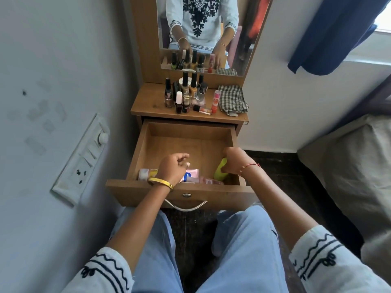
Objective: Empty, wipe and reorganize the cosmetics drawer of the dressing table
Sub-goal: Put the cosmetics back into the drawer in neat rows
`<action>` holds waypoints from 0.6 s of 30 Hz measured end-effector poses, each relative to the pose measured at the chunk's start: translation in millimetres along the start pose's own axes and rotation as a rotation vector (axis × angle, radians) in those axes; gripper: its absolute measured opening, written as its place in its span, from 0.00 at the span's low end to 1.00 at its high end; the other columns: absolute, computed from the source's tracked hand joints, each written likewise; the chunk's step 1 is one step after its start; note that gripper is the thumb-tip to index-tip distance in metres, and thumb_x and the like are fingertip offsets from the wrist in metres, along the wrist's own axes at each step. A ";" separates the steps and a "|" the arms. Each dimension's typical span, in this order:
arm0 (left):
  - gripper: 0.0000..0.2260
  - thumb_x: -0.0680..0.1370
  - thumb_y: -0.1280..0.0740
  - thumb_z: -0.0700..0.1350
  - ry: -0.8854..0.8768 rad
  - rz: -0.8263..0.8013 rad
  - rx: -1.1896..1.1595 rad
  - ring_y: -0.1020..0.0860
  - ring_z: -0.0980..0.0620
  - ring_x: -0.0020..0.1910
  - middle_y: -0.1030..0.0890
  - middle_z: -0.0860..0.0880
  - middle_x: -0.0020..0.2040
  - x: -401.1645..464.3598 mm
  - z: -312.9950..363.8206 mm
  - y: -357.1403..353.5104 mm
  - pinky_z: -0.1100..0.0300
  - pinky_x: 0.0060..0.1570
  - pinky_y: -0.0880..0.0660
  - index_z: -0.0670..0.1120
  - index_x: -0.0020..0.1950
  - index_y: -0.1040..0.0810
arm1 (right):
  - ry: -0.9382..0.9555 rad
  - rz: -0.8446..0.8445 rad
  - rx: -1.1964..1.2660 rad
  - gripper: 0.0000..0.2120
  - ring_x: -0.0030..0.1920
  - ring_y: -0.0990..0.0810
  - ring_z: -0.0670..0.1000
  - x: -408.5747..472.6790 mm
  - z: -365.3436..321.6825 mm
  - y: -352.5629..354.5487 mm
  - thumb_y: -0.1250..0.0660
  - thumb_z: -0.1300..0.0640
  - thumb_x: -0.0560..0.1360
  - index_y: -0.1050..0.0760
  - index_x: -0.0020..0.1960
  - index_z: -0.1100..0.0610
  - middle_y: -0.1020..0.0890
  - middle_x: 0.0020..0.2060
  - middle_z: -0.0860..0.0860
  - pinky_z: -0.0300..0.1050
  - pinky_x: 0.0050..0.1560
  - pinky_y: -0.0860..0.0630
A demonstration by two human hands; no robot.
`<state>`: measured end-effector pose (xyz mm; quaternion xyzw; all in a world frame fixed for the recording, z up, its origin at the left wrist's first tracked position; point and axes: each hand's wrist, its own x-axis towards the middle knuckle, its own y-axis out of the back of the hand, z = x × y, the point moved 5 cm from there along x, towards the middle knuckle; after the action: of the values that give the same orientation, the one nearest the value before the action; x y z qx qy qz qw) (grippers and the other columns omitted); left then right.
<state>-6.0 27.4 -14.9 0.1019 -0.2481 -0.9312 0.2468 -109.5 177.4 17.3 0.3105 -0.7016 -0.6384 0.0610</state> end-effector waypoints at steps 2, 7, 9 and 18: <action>0.14 0.75 0.34 0.36 -0.002 0.006 -0.008 0.22 0.48 0.58 0.20 0.43 0.59 -0.5 -0.1 0.2 0.59 0.54 0.26 0.41 0.61 0.23 | 0.010 -0.021 -0.032 0.17 0.47 0.22 0.54 0.0 -2.5 -2.3 0.31 0.60 0.72 0.27 0.60 0.61 0.21 0.51 0.57 0.40 0.44 0.24; 0.13 0.75 0.34 0.37 -0.008 0.021 -0.010 0.22 0.49 0.56 0.20 0.43 0.57 -1.9 0.1 1.3 0.62 0.50 0.26 0.41 0.60 0.23 | 0.008 -0.036 -0.159 0.15 0.46 0.23 0.52 1.2 -5.1 -6.1 0.34 0.64 0.74 0.27 0.60 0.61 0.23 0.47 0.56 0.41 0.52 0.23; 0.13 0.75 0.34 0.37 -0.013 0.018 -0.006 0.22 0.50 0.55 0.19 0.43 0.57 -2.1 0.9 1.0 0.63 0.48 0.26 0.41 0.60 0.23 | 0.009 -0.036 -0.197 0.15 0.50 0.22 0.54 1.0 -5.4 -7.8 0.35 0.64 0.74 0.27 0.60 0.62 0.22 0.49 0.57 0.43 0.54 0.24; 0.11 0.75 0.34 0.38 -0.016 0.030 -0.011 0.24 0.55 0.47 0.18 0.43 0.54 -2.2 0.6 1.2 0.63 0.46 0.27 0.40 0.57 0.21 | 0.010 -0.044 -0.282 0.13 0.55 0.21 0.56 3.2 -4.9 -12.2 0.35 0.64 0.75 0.26 0.60 0.63 0.21 0.54 0.59 0.47 0.58 0.24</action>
<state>-3.8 27.9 -13.6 0.0893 -0.2463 -0.9296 0.2592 -105.3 171.6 5.8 0.3174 -0.5976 -0.7303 0.0935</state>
